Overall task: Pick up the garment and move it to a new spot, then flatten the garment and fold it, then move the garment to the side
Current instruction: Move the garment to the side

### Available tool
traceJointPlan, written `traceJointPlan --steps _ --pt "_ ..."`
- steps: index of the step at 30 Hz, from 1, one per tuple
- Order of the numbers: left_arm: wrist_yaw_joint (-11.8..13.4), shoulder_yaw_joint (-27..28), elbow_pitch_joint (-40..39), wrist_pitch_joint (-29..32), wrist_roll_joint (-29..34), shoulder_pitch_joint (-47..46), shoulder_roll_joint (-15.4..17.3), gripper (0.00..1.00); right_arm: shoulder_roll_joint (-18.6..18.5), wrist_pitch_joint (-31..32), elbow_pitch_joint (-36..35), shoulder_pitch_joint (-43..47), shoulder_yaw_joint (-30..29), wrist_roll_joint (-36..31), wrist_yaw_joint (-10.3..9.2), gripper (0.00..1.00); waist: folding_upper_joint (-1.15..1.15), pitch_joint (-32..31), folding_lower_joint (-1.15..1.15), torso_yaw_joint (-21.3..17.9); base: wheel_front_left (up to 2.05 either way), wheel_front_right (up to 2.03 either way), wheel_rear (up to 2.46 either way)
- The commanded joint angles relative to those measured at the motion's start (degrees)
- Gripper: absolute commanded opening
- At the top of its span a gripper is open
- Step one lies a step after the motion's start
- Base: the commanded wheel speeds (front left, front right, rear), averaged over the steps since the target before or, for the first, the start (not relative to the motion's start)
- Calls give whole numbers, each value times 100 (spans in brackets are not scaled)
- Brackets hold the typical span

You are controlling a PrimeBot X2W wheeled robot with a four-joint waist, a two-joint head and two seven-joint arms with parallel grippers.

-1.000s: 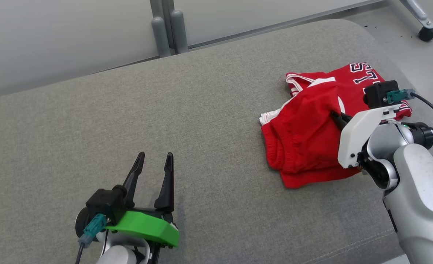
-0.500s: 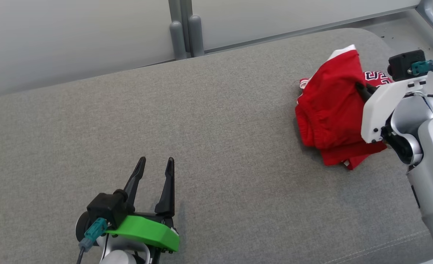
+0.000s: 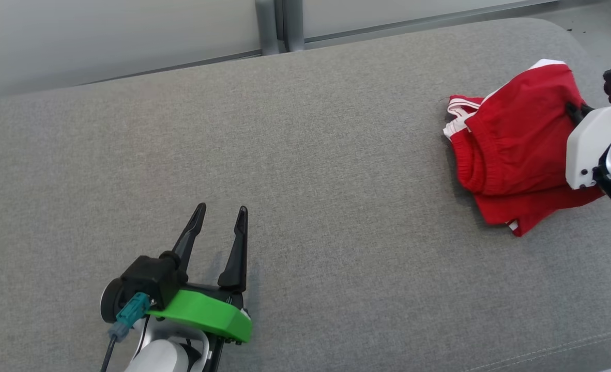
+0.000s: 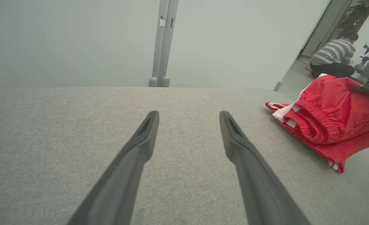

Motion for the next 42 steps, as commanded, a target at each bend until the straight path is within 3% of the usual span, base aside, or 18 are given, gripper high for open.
traceJointPlan --steps 1,14,15,30,31,32,33,42 --pt "28 -9 -19 8 46 -96 58 100 -52 -99 86 -101 14 12 -1 0 23 143 0 137 0 0 0" --pt "81 -104 -337 210 204 -283 183 100 -440 -909 1156 -633 -75 -42 -2 0 23 562 0 423 0 0 0" --pt "105 -137 -439 265 247 -340 219 100 -507 -1078 1478 -734 -160 -106 -2 0 23 678 0 462 0 0 0" --pt "162 -205 -650 450 336 -468 345 100 -574 -1958 2477 -1041 -108 -894 -3 0 23 942 0 436 0 0 0" --pt "163 -208 -658 460 334 -470 350 100 -568 -2048 2541 -1059 -128 -968 -3 22 23 953 0 434 0 0 0" --pt "166 -211 -664 464 338 -476 358 100 -569 -2134 2606 -1073 -154 -1034 -3 66 23 968 0 432 0 0 0" --pt "168 -213 -666 479 337 -483 366 100 -568 -2191 2677 -1075 -162 -1114 -3 100 23 977 0 429 0 0 0" --pt "229 -200 -703 519 337 -482 434 100 -340 -2647 3234 -1167 -464 -1529 -3 100 23 995 0 332 0 0 0"
